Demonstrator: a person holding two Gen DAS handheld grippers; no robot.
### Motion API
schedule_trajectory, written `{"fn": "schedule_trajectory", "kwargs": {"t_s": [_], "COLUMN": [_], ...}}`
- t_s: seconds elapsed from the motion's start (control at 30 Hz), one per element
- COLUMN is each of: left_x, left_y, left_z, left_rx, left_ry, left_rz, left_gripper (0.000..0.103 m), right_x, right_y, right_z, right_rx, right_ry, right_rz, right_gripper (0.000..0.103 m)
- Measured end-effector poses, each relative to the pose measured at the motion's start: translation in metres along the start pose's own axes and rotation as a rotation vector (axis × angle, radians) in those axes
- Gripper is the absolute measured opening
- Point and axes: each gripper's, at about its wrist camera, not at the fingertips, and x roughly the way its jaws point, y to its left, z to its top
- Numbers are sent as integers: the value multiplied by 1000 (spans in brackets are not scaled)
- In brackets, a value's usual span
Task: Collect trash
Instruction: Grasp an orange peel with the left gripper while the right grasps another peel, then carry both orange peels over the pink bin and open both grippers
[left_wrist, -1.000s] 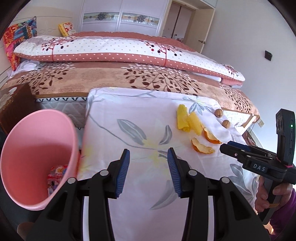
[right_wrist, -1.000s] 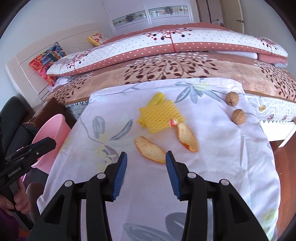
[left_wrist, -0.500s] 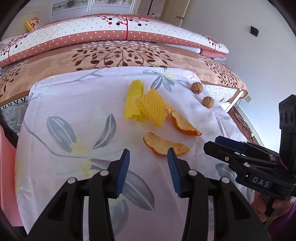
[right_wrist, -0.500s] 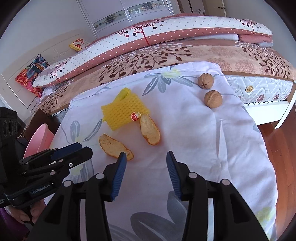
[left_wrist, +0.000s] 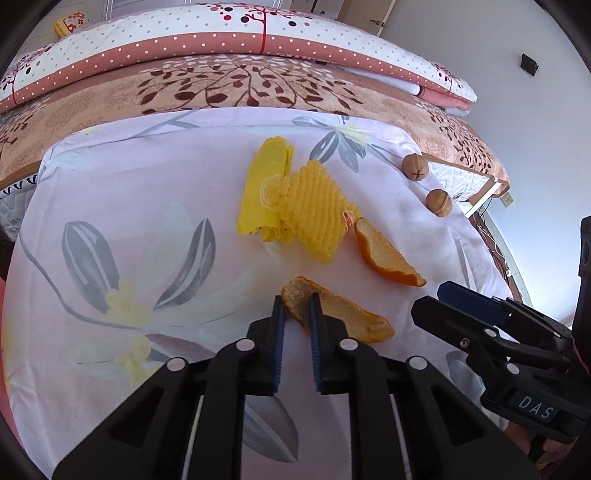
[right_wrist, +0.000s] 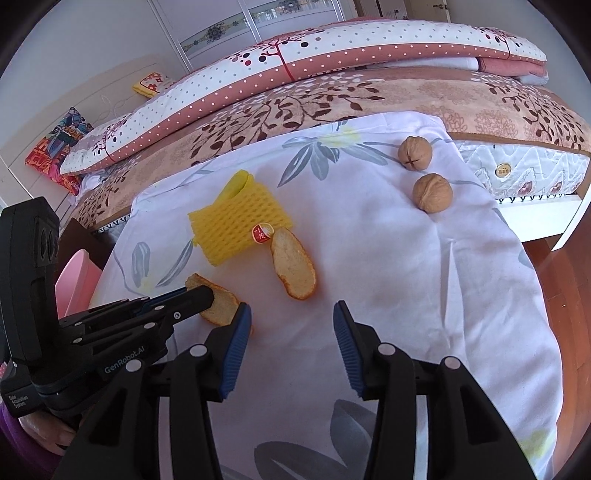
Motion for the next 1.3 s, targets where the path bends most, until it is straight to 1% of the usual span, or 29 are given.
{"fn": "schedule_trajectory", "kwargs": {"t_s": [0.07,0.1,0.27,0.4,0.47,0.53,0.57,0.63,0.8,0.9,1.07,1.23,1.3], "left_x": [-3,-7,-30,-47,-56,-64,-67,-73,-88,-98,-122,-148,-158], "left_y": [0,0,2,10,15,18,20,22,28,32,42,62,73], "left_z": [-1,-1,-6,-13,-16,-19,-20,-22,-27,-29,-34,-44,-49], "left_rx": [-1,2,26,16,3,-9,-14,-23,-43,-48,-59,-102,-126], "left_ry": [-14,-23,-71,-93,-104,-115,-120,-130,-154,-180,-244,-296,-310], "left_rz": [-2,1,19,17,13,10,10,9,3,11,65,117,148], "left_gripper": [5,4,3,3,3,3,3,3,3,3,3,3,3], "right_x": [2,3,15,26,30,31,30,26,6,-7,-20,-19,-16], "right_y": [1,1,4,6,7,6,5,4,12,24,60,106,125], "right_z": [1,3,10,13,14,13,12,11,0,-7,-17,-23,-24], "right_rx": [1,2,-3,-4,-11,-13,-10,-6,-29,-48,-118,-206,-249], "right_ry": [1,1,7,25,31,27,24,21,17,13,7,21,31], "right_rz": [-1,0,-34,-63,-92,-121,-122,-112,-94,-63,12,81,93], "right_gripper": [46,46,46,45,39,22,20,15,14,14,14,14,14]}}
